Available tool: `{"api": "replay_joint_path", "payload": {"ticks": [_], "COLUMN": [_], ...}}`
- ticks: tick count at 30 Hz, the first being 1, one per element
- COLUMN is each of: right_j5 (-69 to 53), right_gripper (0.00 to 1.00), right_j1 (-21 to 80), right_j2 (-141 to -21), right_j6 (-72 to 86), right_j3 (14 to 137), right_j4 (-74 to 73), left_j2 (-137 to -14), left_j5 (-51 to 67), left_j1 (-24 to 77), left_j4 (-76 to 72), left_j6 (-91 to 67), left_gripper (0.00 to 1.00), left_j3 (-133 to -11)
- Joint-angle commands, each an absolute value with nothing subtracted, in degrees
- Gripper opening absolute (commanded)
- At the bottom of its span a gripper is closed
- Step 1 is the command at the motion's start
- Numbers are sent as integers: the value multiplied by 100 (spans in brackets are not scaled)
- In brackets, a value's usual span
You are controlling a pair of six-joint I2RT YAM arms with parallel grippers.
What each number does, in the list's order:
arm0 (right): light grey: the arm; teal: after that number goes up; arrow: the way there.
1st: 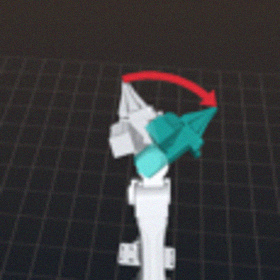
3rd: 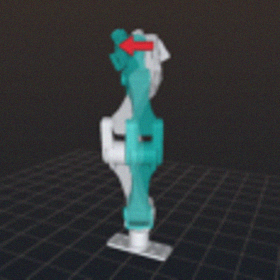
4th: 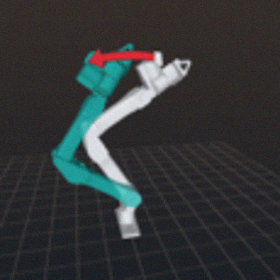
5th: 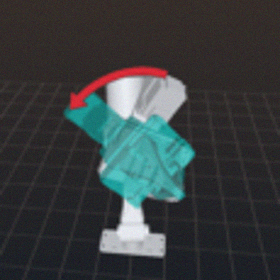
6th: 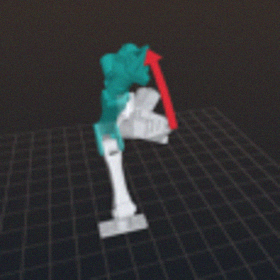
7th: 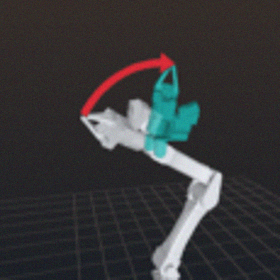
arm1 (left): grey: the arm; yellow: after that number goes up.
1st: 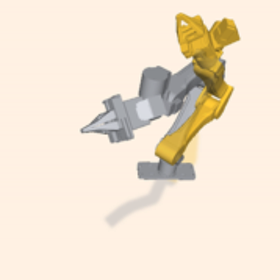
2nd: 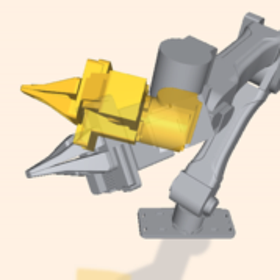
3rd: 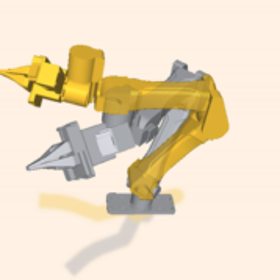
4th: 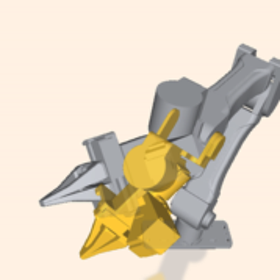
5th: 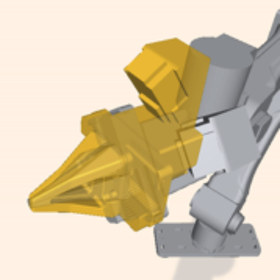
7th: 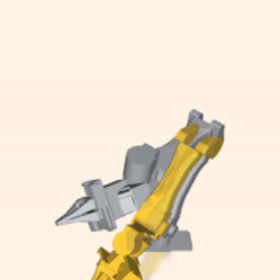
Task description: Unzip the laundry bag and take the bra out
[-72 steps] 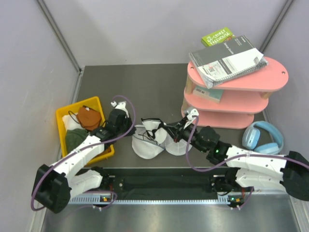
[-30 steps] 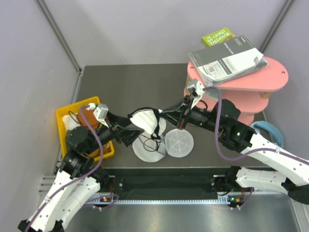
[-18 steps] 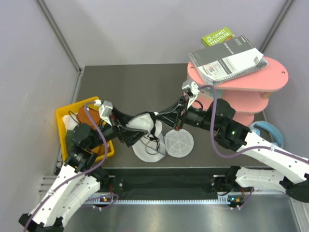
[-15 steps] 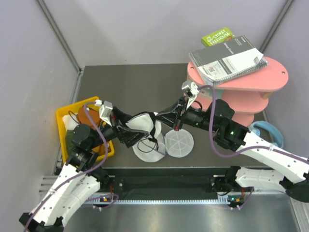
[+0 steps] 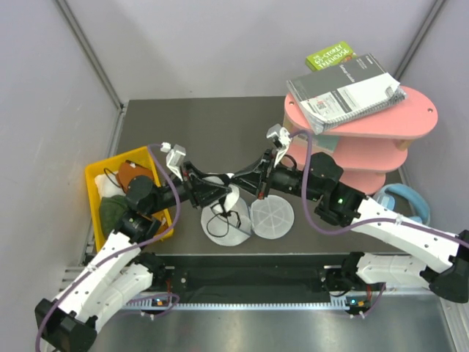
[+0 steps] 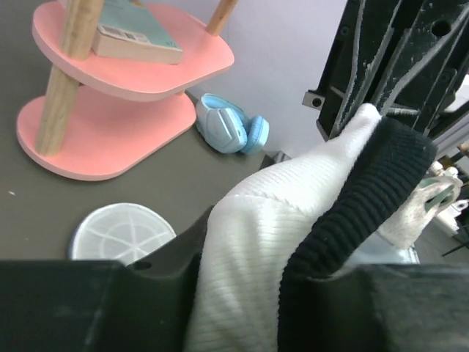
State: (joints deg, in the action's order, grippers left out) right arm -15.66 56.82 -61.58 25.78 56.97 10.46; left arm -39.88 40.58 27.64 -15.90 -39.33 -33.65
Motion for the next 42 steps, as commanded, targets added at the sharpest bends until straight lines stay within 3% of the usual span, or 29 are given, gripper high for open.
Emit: {"api": "replay_joint_path", "payload": {"ticks": [1, 3, 5, 8, 9, 12, 15, 23, 30, 35, 42], "right_j5": [-1547, -1346, -996, -538, -440, -98, 315, 835, 914, 888, 923], "right_gripper": [0, 1, 7, 38, 53, 75, 86, 91, 92, 92, 93], "right_j1": [5643, 5590, 5529, 5344, 5274, 5151, 5089, 4869, 4518, 4333, 4175], "right_j2": [-6038, -5960, -5880, -5661, -5547, -5301, -5046, -4728, -4773, -4720, -4579], "right_j6": [2541, 2487, 2452, 2470, 2470, 2435, 2347, 2022, 2021, 2039, 2039], "right_j3": [5818, 5862, 5871, 5766, 5705, 5590, 5494, 5379, 5326, 5247, 5124], "right_j4": [1284, 1126, 871, 616, 546, 299, 36, -474, -668, -668, -721], "left_j2": [-4183, -4210, -4306, -4561, -4640, -4895, -5080, -5695, -6090, -6082, -5959], "left_j5": [3719, 3254, 2833, 2628, 2593, 2514, 2496, 3478, 3499, 2761, 74], "left_j1": [2751, 2760, 2751, 2751, 2751, 2751, 2751, 2751, 2550, 2172, 1635], "left_j4": [-1636, -1425, -1099, -854, -809, -738, -800, -1942, -1109, 312, 2177], "left_j6": [-3780, -3631, -3551, -3472, -3472, -3524, -3629, -4411, -3965, -3280, -2111], "left_gripper": [0, 0, 0, 0, 0, 0, 0, 0, 0, 0, 0], "left_j3": [-3699, -3858, -4191, -4701, -4824, -5255, -5580, -6327, -7661, -8340, -9263]}}
